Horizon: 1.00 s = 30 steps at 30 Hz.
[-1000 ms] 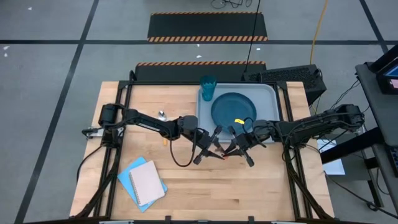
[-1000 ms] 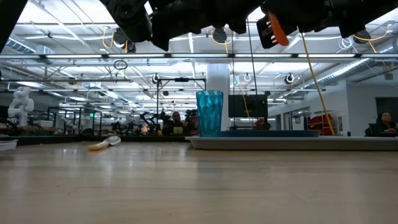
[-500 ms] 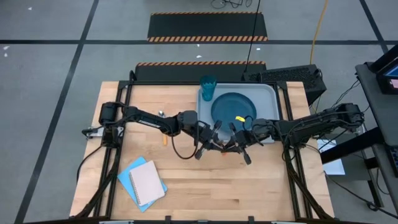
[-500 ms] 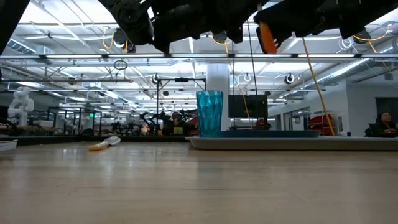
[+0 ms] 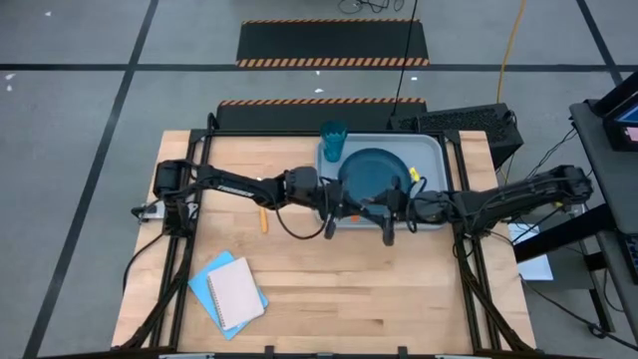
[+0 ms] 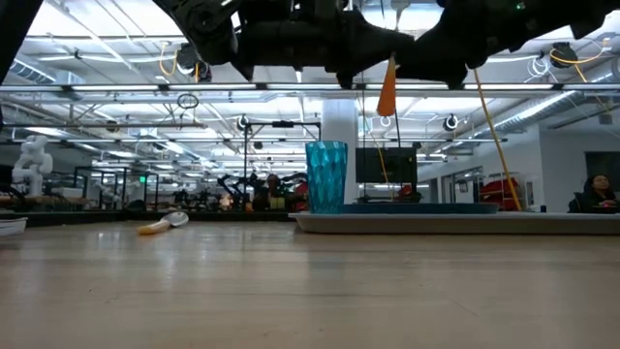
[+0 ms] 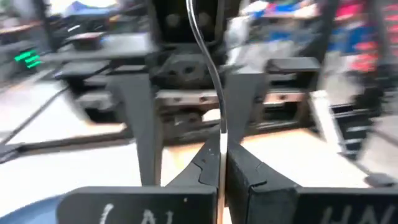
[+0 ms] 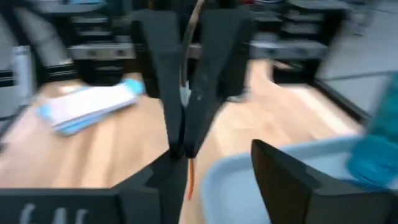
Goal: Pick and place plate/cup/fork/spoon on tray
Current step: Put the orange fork on the gray tray to the right of the blue plate
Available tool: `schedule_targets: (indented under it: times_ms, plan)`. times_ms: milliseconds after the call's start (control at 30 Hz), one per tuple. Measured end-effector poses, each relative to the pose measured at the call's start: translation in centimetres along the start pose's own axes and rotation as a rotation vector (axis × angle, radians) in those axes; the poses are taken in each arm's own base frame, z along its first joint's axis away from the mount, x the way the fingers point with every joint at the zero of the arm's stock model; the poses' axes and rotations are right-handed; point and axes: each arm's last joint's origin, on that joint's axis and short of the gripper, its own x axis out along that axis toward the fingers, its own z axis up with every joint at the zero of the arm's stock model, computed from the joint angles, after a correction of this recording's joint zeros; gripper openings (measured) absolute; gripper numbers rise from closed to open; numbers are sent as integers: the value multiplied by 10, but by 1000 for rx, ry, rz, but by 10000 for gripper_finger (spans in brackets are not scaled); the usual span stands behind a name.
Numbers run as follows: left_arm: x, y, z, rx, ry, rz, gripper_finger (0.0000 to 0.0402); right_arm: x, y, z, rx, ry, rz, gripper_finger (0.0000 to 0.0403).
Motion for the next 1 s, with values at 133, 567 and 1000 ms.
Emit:
schedule_targets:
  times_ms: [133, 567, 1000]
  plan:
    - [-1, 2, 3, 52, 21, 219, 7, -4, -2, 4, 15, -55, -160, 193]
    - [-1, -18, 5, 269, 164, 747, 7, 0, 27, 22, -28, -335, -320, 191]
    - [2, -36, 11, 279, 106, 805, 5, 33, 24, 6, -39, -333, -438, 189]
